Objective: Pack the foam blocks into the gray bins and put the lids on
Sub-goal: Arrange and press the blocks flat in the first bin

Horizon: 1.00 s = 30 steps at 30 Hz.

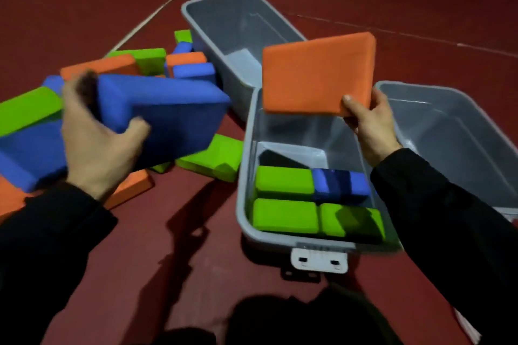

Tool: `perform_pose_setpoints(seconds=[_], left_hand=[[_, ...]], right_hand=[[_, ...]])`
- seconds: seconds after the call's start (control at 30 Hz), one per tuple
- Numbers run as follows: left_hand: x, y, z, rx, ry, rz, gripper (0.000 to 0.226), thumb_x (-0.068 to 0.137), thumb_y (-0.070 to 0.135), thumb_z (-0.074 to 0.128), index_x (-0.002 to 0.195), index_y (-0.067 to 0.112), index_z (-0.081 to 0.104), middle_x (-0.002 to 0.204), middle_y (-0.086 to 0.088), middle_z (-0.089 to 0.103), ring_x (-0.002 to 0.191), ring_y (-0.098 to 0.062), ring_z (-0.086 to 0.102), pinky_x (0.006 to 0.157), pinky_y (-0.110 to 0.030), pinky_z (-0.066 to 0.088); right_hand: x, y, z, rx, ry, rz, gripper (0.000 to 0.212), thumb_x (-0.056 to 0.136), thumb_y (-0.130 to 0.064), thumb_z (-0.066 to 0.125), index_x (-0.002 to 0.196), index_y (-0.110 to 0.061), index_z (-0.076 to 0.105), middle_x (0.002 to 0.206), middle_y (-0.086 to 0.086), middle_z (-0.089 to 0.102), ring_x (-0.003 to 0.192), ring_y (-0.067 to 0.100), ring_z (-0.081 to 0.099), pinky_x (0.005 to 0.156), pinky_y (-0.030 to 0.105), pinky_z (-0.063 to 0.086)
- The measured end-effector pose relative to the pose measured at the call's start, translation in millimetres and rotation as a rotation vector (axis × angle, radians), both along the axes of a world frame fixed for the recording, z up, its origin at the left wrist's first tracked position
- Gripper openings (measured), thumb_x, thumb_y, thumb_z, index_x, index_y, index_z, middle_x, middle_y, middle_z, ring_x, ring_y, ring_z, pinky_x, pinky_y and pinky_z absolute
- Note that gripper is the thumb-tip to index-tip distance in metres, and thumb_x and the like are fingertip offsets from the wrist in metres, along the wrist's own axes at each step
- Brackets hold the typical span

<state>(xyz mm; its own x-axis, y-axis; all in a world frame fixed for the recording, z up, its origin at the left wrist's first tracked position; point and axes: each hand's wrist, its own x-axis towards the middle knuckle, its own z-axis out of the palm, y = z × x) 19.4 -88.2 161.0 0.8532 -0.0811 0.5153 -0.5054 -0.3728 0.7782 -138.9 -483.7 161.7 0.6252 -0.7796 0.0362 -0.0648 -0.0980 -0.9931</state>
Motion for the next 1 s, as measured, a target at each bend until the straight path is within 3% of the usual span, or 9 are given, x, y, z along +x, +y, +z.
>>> perform_pose_setpoints(seconds=[0.1,0.23,0.3,0.43,0.57,0.7,0.83,0.9,1.0], left_hand=[[-24,-75,27,0.126,-0.084,-0.219,0.064,0.073,0.025,0.063,0.135,0.024,0.046,0.137,-0.002,0.054,0.124,-0.007,0.049,0.110,-0.016,0.034],[-31,-150,46,0.463,-0.368,-0.358,0.070,0.071,0.032,0.059,0.136,0.005,0.054,0.138,-0.013,0.060,0.122,-0.032,0.056,0.108,-0.040,0.038],[-37,-177,57,0.586,-0.494,-0.442,0.070,0.070,0.034,0.059,0.134,0.005,0.056,0.139,-0.012,0.060,0.119,-0.034,0.058,0.105,-0.046,0.040],[-44,-212,57,0.548,-0.565,-0.515,0.068,0.076,0.030,0.058,0.138,0.002,0.052,0.143,-0.013,0.055,0.123,-0.036,0.055,0.104,-0.051,0.042],[-46,-244,22,0.726,-0.540,-0.599,0.069,0.076,0.034,0.056,0.140,0.006,0.052,0.145,-0.011,0.053,0.126,-0.035,0.054,0.110,-0.053,0.037],[-54,-261,-37,0.931,-0.367,-0.659,0.074,0.076,0.036,0.063,0.146,0.018,0.048,0.151,-0.004,0.049,0.137,-0.028,0.046,0.117,-0.071,0.011],[-53,-264,-83,1.054,-0.204,-0.688,0.076,0.083,0.032,0.064,0.154,0.024,0.037,0.161,0.005,0.035,0.147,-0.028,0.032,0.116,-0.073,0.011],[-49,-263,-103,1.107,-0.137,-0.697,0.077,0.086,0.030,0.061,0.156,0.024,0.030,0.165,0.005,0.028,0.151,-0.029,0.025,0.118,-0.069,0.016],[-52,-262,-131,1.200,-0.066,-0.737,0.075,0.091,0.030,0.052,0.160,0.025,0.021,0.168,0.003,0.018,0.154,-0.028,0.018,0.121,-0.061,0.014]], right_hand=[[-31,-37,-7,-0.229,0.158,-0.037,0.095,0.073,-0.042,0.084,0.152,-0.016,0.038,0.144,0.006,0.053,0.127,0.018,0.058,0.112,0.045,0.046],[-61,-53,-4,-0.478,0.357,-0.015,0.086,0.082,-0.015,0.082,0.154,-0.015,0.035,0.144,0.011,0.037,0.128,0.018,0.043,0.119,0.035,0.031],[-68,-66,-12,-0.518,0.408,-0.009,0.085,0.083,-0.010,0.080,0.154,-0.014,0.034,0.144,0.011,0.034,0.123,0.012,0.039,0.116,0.027,0.028],[-79,-86,-26,-0.452,0.410,-0.078,0.084,0.084,-0.014,0.080,0.154,-0.015,0.034,0.144,0.011,0.034,0.128,0.019,0.042,0.116,0.030,0.030],[-84,-91,-34,-0.446,0.363,-0.167,0.082,0.090,-0.023,0.075,0.157,-0.014,0.028,0.150,0.013,0.030,0.137,0.026,0.040,0.111,0.025,0.028],[-83,-87,-42,-0.514,0.410,-0.102,0.087,0.094,-0.022,0.071,0.161,-0.012,0.017,0.154,0.013,0.023,0.137,0.024,0.038,0.103,0.011,0.020],[-77,-86,-48,-0.678,0.543,0.080,0.090,0.088,-0.021,0.072,0.160,-0.017,0.020,0.149,0.013,0.027,0.132,0.034,0.046,0.114,0.032,0.033],[-71,-86,-51,-0.747,0.607,0.180,0.092,0.084,-0.026,0.069,0.160,-0.026,0.018,0.147,0.010,0.027,0.128,0.038,0.049,0.113,0.041,0.040],[-60,-86,-54,-0.818,0.717,0.290,0.090,0.082,-0.031,0.069,0.159,-0.034,0.022,0.143,0.010,0.030,0.119,0.039,0.053,0.101,0.039,0.046]])
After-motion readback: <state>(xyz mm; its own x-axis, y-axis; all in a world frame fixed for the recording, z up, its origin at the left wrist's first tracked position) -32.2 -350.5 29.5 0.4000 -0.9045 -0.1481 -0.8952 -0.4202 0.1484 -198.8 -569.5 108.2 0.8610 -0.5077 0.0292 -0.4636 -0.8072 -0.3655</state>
